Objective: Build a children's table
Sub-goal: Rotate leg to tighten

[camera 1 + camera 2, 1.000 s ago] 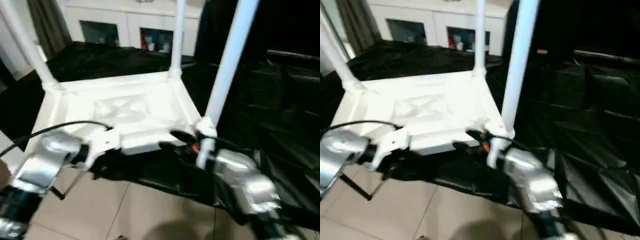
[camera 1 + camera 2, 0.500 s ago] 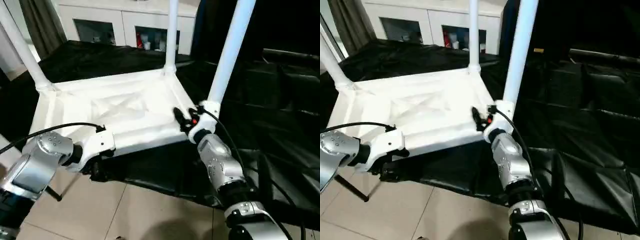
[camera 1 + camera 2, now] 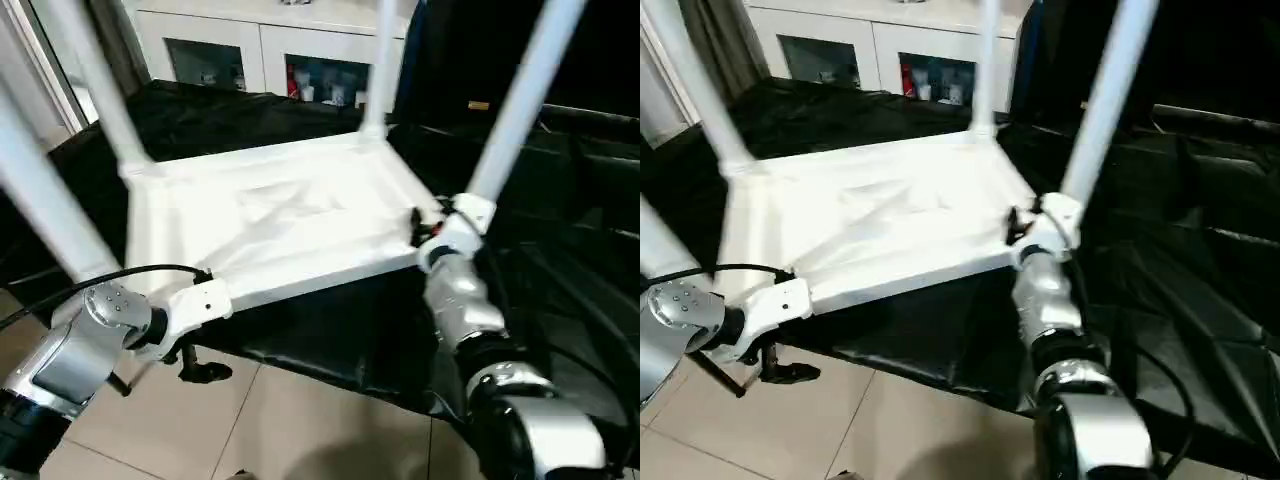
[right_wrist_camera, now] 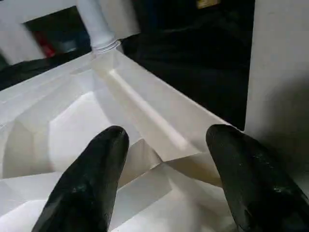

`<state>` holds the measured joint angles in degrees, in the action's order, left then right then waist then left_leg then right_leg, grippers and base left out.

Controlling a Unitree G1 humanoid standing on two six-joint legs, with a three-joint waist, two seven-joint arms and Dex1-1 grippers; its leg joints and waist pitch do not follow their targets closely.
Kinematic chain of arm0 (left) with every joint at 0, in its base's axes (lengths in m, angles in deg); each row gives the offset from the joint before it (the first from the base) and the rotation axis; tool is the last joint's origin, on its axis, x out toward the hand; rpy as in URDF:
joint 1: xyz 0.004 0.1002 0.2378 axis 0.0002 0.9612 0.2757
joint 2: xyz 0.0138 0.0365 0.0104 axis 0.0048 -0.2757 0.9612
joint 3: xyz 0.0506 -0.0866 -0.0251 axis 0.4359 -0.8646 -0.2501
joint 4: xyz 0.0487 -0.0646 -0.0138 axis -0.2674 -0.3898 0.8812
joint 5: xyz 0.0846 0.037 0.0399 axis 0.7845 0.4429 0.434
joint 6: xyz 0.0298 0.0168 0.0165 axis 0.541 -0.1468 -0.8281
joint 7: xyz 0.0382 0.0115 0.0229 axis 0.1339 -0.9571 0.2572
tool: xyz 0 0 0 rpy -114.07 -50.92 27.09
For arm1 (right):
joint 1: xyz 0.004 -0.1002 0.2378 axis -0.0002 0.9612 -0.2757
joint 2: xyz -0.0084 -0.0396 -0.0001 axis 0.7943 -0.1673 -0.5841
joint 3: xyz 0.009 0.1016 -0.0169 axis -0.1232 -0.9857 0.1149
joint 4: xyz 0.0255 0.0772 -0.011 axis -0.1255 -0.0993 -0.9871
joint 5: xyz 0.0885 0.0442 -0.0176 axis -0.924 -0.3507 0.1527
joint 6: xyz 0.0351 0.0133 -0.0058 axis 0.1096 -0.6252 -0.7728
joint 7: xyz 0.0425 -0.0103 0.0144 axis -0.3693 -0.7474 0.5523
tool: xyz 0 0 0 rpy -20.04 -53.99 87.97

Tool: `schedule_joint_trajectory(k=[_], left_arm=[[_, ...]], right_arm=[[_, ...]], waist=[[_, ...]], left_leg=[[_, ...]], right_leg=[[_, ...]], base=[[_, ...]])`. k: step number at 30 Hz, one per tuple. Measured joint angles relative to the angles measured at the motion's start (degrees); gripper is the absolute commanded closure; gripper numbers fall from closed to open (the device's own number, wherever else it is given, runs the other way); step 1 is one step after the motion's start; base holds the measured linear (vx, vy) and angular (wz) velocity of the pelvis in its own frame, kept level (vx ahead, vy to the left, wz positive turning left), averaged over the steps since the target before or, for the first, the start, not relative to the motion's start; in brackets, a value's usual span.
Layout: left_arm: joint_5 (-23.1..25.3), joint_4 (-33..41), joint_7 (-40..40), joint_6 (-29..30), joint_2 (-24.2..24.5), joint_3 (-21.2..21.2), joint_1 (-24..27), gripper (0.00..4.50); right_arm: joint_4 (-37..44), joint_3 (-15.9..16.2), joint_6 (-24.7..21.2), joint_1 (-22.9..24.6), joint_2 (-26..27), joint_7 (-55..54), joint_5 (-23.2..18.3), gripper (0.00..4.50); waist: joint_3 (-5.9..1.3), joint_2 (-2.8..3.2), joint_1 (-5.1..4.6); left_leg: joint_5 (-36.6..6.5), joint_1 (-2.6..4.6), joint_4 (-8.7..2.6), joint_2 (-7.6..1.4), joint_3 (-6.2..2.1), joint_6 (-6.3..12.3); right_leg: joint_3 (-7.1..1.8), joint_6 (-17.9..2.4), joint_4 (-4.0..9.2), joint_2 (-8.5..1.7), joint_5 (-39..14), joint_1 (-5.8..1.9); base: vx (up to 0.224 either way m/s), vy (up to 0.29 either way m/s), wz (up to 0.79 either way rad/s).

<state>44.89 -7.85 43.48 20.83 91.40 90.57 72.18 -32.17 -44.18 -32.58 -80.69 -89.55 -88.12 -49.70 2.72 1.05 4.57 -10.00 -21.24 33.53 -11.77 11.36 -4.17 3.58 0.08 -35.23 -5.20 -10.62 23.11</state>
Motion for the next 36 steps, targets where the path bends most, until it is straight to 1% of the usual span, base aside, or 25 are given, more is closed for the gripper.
schedule_joint_trajectory(k=[6,9,11,13,14,16,18,19,20,23,25,28,30,33,34,36], left_arm=[[0.36,-1.02,-1.90,-0.84,-0.27,0.43,-0.34,0.04],[0.30,-2.50,-3.03,-2.56,-1.03,0.42,-0.84,0.04],[0.23,-4.34,-4.75,-4.49,-1.23,0.11,-1.14,0.04],[-0.20,-5.50,-5.18,-5.33,-1.14,-1.28,-1.11,0.04],[-1.18,-5.78,-5.22,-5.81,-1.14,-2.65,-1.06,0.04],[-5.03,-5.22,-4.29,-6.67,-1.47,-6.34,-0.69,0.04],[-8.79,-3.64,-2.68,-6.59,-1.79,-9.47,0.07,0.04],[-11.49,-2.14,-1.51,-6.12,-1.92,-11.29,0.45,0.04],[-13.16,-1.00,-0.62,-5.55,-1.90,-12.55,0.64,0.04],[-16.66,0.74,1.23,-4.23,-1.00,-15.29,1.21,0.04],[-19.12,0.42,2.43,-3.25,0.17,-17.77,1.98,0.04],[-21.61,-0.62,3.32,-2.09,2.04,-21.75,2.26,0.04],[-22.32,-2.22,3.52,-2.01,4.63,-24.03,2.54,0.04],[-22.26,-4.43,3.30,-2.03,6.76,-26.24,3.49,0.04],[-22.46,-5.82,2.71,-2.36,6.79,-27.44,3.59,0.04],[-23.11,-8.11,1.35,-2.94,6.30,-30.31,3.29,0.04]], right_arm=[[-2.89,-1.20,1.21,-0.86,-3.51,-0.71,0.00,1.49],[-4.03,-1.62,1.74,-0.97,-5.59,-0.76,0.07,1.49],[-5.42,-2.18,2.39,-1.26,-8.01,-0.79,0.10,1.49],[-5.47,-3.06,2.87,-1.28,-9.88,-0.85,0.09,1.49],[-5.47,-3.42,3.37,-1.31,-10.99,-0.88,0.09,1.49],[-5.47,-4.23,3.62,-1.50,-12.10,0.04,0.00,1.49],[-5.41,-4.20,3.69,-1.54,-12.26,1.48,0.02,1.49],[-5.41,-3.80,3.70,-1.53,-12.05,2.57,0.13,1.49],[-5.41,-3.18,3.72,-1.52,-11.87,3.36,0.35,1.49],[-5.17,-1.92,3.92,-1.30,-11.05,6.20,1.08,1.49],[-3.30,-1.22,4.40,0.26,-10.19,10.13,1.03,1.49],[-0.38,0.38,4.27,3.13,-9.35,16.36,0.99,1.49],[4.30,4.14,1.81,6.52,-9.23,21.88,1.46,1.49],[8.46,8.11,-0.53,10.58,-9.41,24.74,3.50,1.49],[11.67,8.71,-1.48,12.95,-9.49,24.03,3.84,1.49],[15.40,8.53,-2.49,15.57,-9.90,22.48,3.85,1.49]], waist=[[0.01,0.02,0.08],[0.01,0.02,0.41],[0.03,0.06,0.61],[0.04,0.07,0.66],[0.04,0.07,0.54],[0.04,0.06,0.11],[0.04,0.06,-0.42],[0.04,0.06,-0.90],[0.04,0.06,-1.25],[0.03,0.08,-2.21],[0.03,0.08,-2.60],[0.04,0.09,-2.63],[0.04,0.09,-2.58],[0.07,0.15,-2.39],[0.07,0.15,-2.02],[0.06,0.13,-1.46]], left_leg=[[0.01,-0.02,0.05,0.00,0.00,0.01],[0.01,-0.06,0.11,0.00,-0.01,0.01],[0.01,-0.20,0.13,-0.01,0.02,0.02],[0.02,-0.26,0.16,-0.01,0.02,0.04],[0.03,-0.32,0.22,-0.02,0.01,0.05],[0.03,-0.34,0.30,-0.04,0.01,0.06],[0.03,-0.39,0.31,-0.06,0.00,0.07],[0.03,-0.47,0.32,-0.07,-0.02,0.07],[0.03,-0.51,0.32,-0.07,-0.01,0.08],[0.04,-0.65,0.34,-0.10,-0.04,0.10],[0.05,-0.73,0.35,-0.13,-0.06,0.10],[0.05,-0.75,0.39,-0.15,-0.09,0.11],[0.06,-0.73,0.40,-0.16,-0.12,0.11],[0.06,-0.72,0.42,-0.13,-0.11,0.12],[0.06,-0.73,0.42,-0.14,-0.11,0.12],[0.06,-0.71,0.42,-0.13,-0.12,0.12]], right_leg=[[0.01,0.00,-0.05,0.00,0.00,0.01],[0.01,0.00,-0.05,-0.01,0.01,0.01],[0.02,0.00,-0.04,-0.03,0.00,0.02],[0.02,0.01,-0.03,-0.04,0.00,0.03],[0.02,0.01,-0.03,-0.04,0.00,0.05],[0.02,0.01,-0.03,-0.02,0.00,0.07],[0.02,0.02,-0.02,0.00,-0.01,0.12],[0.04,0.02,-0.03,0.01,-0.01,0.17],[0.04,0.02,-0.04,0.02,-0.01,0.21],[0.04,0.01,-0.12,0.06,0.00,0.37],[0.07,0.01,-0.14,0.12,0.00,0.43],[0.07,0.00,-0.14,0.14,0.00,0.43],[0.07,0.00,-0.11,0.14,0.00,0.40],[0.05,-0.01,-0.06,0.10,0.01,0.37],[0.06,-0.01,-0.04,0.10,0.00,0.34],[0.06,-0.01,0.00,0.10,0.01,0.30]], base=[[0.000,0.000,0.00],[0.000,0.000,0.00],[0.000,0.000,0.00],[0.000,0.000,0.00],[0.000,0.000,0.00],[0.000,0.000,0.00],[0.000,0.000,0.00],[0.000,0.000,0.00],[0.000,0.000,0.00],[0.000,0.000,0.00],[0.000,0.000,0.00],[0.000,0.000,0.00],[0.000,0.000,0.00],[0.000,0.000,0.00],[0.000,0.000,0.00],[0.000,0.000,0.00]])
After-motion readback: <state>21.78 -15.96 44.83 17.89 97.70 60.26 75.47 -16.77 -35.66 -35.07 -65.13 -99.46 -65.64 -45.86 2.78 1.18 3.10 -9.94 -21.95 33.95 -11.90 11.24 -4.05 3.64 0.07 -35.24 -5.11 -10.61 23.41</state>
